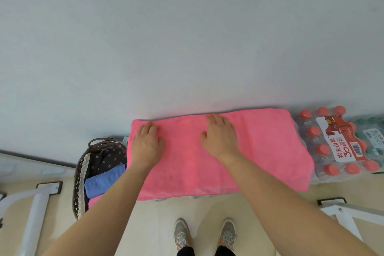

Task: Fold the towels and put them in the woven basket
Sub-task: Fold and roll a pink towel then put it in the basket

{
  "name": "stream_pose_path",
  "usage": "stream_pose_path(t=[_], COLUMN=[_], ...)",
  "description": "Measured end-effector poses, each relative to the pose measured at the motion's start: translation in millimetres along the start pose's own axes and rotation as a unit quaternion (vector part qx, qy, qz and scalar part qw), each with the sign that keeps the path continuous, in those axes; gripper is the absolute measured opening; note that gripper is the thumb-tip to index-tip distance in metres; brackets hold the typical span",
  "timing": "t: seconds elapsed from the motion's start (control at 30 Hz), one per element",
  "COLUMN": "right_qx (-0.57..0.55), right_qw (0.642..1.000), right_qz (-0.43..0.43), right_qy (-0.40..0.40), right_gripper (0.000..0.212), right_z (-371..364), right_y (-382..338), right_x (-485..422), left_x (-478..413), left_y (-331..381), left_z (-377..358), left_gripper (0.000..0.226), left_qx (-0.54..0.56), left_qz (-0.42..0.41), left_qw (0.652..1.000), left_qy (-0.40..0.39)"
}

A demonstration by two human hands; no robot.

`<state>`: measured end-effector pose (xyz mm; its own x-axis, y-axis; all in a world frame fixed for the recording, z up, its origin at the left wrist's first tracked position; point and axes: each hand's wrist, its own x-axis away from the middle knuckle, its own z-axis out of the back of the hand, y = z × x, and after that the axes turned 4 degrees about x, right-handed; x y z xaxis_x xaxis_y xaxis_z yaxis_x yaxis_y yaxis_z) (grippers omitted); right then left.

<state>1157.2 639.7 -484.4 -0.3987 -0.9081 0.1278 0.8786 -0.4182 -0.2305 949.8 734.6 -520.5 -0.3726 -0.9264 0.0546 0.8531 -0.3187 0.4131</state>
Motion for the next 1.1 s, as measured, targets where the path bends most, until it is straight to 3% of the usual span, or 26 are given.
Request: stream_pose_path(t=[0.17,0.33,0.5,0.7,0.87,0.97,1.1], right_qx=[0.025,0.026,0.058,0.080,0.051,0.027,-0.040], right_qw=[0.990,0.982,0.988,0.985,0.993,0.994,0.994], right_qz=[0.134,0.169,0.132,0.148,0.101,0.081,0.073], right_qy=[-0.034,-0.085,-0.058,-0.038,-0.016,0.074,0.065], right_gripper=[0.065,0.072,0.067,0.068,0.069,0.056,0.033], right_z=[-33,-70,-98,-106,-104,-94,-94], right_y=[-77,-117,-135,-158,-171,-182,-215], right_x=[9,19,26,22,28,42,73], left_x=[-11,-21,-20,-25,-31,-35,-34], left_y=[-36,-64,-75,-92,-100,-97,-86], left_z=[20,32,35,44,53,59,72], left_gripper=[0.046,0.038,0.034,0.030,0.048,0.036,0.021], left_qx=[0.010,0.129,0.233,0.272,0.335,0.382,0.391], left_qz=[0.025,0.138,0.169,0.169,0.242,0.252,0.216], left_qw=[1.000,0.982,0.958,0.947,0.908,0.888,0.895], left_qy=[0.003,-0.018,-0.008,0.027,-0.065,-0.042,-0.019])
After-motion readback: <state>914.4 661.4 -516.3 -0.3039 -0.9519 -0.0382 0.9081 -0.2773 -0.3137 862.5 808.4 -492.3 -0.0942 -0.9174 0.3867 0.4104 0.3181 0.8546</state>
